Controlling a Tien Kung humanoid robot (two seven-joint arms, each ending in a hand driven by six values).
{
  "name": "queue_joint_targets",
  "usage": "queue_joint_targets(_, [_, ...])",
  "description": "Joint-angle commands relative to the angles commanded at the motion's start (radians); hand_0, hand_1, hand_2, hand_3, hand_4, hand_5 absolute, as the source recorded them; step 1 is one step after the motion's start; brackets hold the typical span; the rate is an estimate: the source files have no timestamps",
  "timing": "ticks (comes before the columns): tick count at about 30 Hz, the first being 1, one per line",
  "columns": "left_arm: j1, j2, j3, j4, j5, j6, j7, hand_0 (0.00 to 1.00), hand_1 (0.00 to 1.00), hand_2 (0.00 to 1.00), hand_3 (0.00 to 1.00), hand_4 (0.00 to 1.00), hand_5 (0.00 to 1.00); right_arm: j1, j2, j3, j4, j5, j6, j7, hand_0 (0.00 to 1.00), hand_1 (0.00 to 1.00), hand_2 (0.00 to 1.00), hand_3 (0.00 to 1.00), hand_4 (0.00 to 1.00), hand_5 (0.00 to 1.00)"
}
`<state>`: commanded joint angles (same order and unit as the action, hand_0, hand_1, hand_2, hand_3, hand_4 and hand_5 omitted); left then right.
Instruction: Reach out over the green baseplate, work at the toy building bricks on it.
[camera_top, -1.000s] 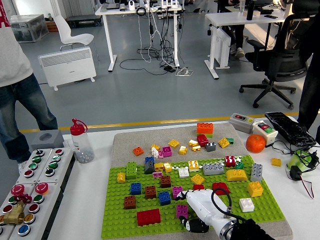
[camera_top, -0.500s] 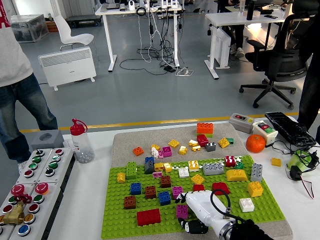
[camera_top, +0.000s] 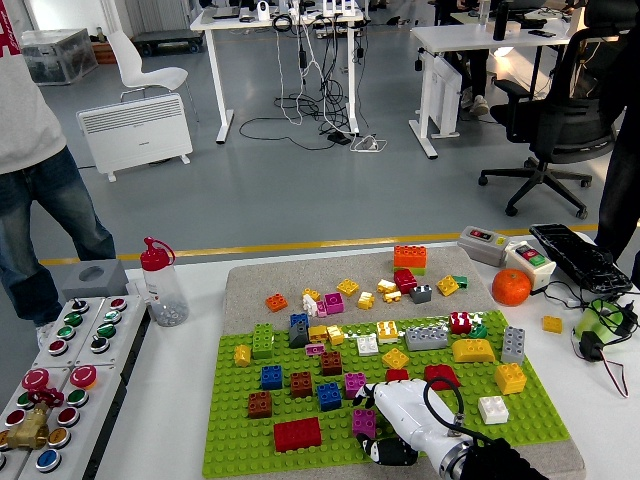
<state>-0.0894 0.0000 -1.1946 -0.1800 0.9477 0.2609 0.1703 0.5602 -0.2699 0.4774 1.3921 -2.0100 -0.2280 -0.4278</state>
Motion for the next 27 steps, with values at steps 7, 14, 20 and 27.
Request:
queue_joint_targets(7, [0.000, 0.000, -0.001, 0.000, 0.001, 0.000, 0.000, 0.668, 0.613, 0.561, 0.460, 0.239, 0.998, 0.001, 0.001, -0.001, -0.008, 0.004, 0.004, 0.000, 0.578, 0.624, 0.621, 0.690, 0.664, 0.314])
queue_joint_targets(14, [0.000, 0.000, -0.004, 0.000, 0.005, 0.001, 0.002, 0.668, 0.613, 0.561, 0.461, 0.239, 0.998, 0.001, 0.002, -0.003, -0.012, 0.005, -0.002, 0.004, 0.570, 0.622, 0.615, 0.683, 0.651, 0.303])
queue_joint_targets(20, [0.000, 0.000, -0.004, 0.000, 0.008, 0.001, 0.003, 0.668, 0.613, 0.561, 0.460, 0.239, 0.998, 0.002, 0.003, -0.006, -0.017, 0.011, -0.008, 0.003, 0.557, 0.601, 0.601, 0.671, 0.631, 0.296])
queue_joint_targets(27, [0.003, 0.000, -0.006, 0.000, 0.012, 0.001, 0.004, 0.668, 0.613, 0.561, 0.460, 0.239, 0.998, 0.001, 0.004, -0.010, -0.018, 0.005, -0.024, 0.010, 0.546, 0.576, 0.579, 0.663, 0.609, 0.277])
